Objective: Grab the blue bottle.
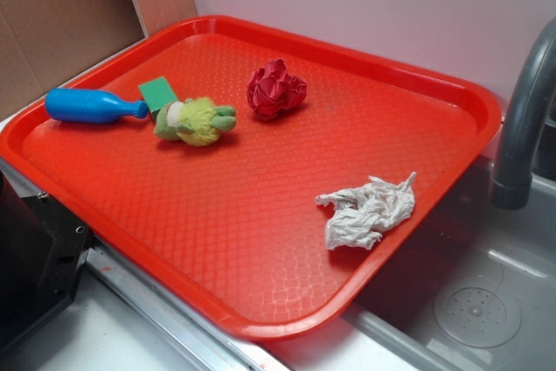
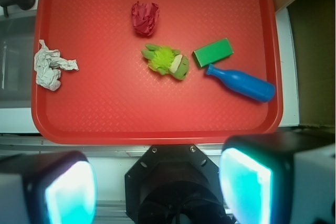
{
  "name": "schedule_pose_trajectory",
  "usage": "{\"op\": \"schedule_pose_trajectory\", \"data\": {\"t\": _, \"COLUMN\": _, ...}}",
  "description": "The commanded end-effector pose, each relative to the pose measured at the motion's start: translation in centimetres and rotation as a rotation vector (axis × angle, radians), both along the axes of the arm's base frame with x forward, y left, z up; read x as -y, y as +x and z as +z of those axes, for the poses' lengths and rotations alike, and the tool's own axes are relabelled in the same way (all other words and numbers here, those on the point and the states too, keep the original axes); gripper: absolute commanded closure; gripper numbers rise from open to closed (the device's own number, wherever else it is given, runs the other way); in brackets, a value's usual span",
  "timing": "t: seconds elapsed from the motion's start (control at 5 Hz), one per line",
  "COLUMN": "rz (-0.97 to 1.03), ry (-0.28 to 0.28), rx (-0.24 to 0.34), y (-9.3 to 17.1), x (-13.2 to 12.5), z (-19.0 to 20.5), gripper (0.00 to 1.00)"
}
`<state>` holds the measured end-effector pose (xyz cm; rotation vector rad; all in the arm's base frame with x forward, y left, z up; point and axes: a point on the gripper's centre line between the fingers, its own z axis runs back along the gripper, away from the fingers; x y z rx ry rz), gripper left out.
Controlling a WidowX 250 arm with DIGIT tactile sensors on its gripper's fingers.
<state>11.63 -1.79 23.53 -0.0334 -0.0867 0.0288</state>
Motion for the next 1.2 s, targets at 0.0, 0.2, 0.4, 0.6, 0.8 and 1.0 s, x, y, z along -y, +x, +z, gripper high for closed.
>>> {"op": "schedule_pose_trajectory", "data": {"t": 0.0, "rz": 0.0, "ry": 0.0, "rx": 0.0, "y": 0.0, "x": 0.0, "z": 0.0, "gripper": 0.0}}
{"op": "schedule_pose_trajectory", "data": {"t": 0.2, "rz": -0.104, "ry": 0.012, "rx": 0.008, "y": 0.1, "x": -1.5, "z": -0.7, "gripper": 0.0}}
{"op": "schedule_pose_trajectory", "data": {"t": 0.4, "rz": -0.223, "ry": 0.049, "rx": 0.015, "y": 0.3, "x": -3.0, "z": -2.0, "gripper": 0.0}}
{"op": "schedule_pose_trajectory", "data": {"t": 0.6, "rz": -0.388, "ry": 0.095, "rx": 0.023, "y": 0.4, "x": -5.6, "z": -3.9, "gripper": 0.0}}
{"op": "schedule_pose_trajectory", "data": {"t": 0.8, "rz": -0.517, "ry": 0.158, "rx": 0.037, "y": 1.1, "x": -7.8, "z": -5.9, "gripper": 0.0}}
{"op": "schedule_pose_trajectory", "data": {"t": 1.0, "rz": -0.599, "ry": 0.195, "rx": 0.019, "y": 2.1, "x": -10.0, "z": -8.7, "gripper": 0.0}}
